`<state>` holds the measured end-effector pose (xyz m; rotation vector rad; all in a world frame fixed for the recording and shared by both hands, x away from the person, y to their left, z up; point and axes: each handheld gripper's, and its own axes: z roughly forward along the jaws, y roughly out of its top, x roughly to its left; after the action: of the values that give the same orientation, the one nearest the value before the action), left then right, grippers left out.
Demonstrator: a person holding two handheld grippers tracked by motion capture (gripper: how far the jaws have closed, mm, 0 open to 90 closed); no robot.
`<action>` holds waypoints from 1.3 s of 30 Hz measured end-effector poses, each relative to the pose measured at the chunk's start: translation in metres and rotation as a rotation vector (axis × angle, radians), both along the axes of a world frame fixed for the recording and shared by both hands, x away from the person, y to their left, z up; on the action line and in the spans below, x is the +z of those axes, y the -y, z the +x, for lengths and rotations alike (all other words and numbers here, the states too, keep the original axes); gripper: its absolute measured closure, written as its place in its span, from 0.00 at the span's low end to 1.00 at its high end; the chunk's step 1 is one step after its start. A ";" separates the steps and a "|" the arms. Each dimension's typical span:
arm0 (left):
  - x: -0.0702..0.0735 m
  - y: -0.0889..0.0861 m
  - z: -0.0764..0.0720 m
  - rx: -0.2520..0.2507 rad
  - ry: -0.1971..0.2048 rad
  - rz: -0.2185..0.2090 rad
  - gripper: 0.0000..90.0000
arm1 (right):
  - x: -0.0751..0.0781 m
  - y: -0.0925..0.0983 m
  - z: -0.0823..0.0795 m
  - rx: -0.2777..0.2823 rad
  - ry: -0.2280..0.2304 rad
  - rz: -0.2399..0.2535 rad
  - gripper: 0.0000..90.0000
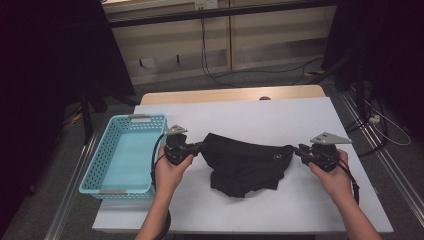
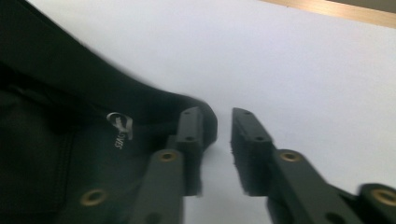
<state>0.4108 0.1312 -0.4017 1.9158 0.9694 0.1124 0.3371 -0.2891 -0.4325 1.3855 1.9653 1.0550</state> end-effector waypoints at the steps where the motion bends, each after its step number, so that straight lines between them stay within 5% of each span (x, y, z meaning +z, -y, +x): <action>1: -0.001 0.000 0.000 0.001 -0.005 -0.002 0.96 | 0.001 0.001 -0.001 -0.004 0.006 0.009 0.74; 6: -0.002 0.002 0.001 -0.002 -0.008 0.006 0.95 | 0.000 0.001 0.000 -0.026 -0.005 0.054 0.60; 14: 0.003 -0.006 0.001 0.029 0.009 0.019 0.96 | -0.020 -0.019 0.013 -0.010 -0.109 -0.003 0.55; 19: 0.006 -0.016 0.002 0.060 0.019 0.031 0.96 | -0.016 -0.022 0.014 0.002 -0.081 0.020 0.47; 29: 0.004 -0.023 0.006 0.089 0.011 0.048 0.96 | -0.013 -0.026 0.025 -0.045 -0.067 0.026 0.53; 35: -0.001 -0.023 0.007 0.089 -0.004 0.056 0.95 | -0.027 -0.044 0.034 0.006 -0.120 -0.052 0.61; 39: -0.004 -0.021 0.007 0.080 -0.011 0.058 0.95 | -0.028 -0.047 0.033 0.003 -0.138 -0.026 0.66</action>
<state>0.4175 0.1523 -0.4057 1.9331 1.0605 0.1785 0.3703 -0.2419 -0.4602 1.4767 2.0721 0.9546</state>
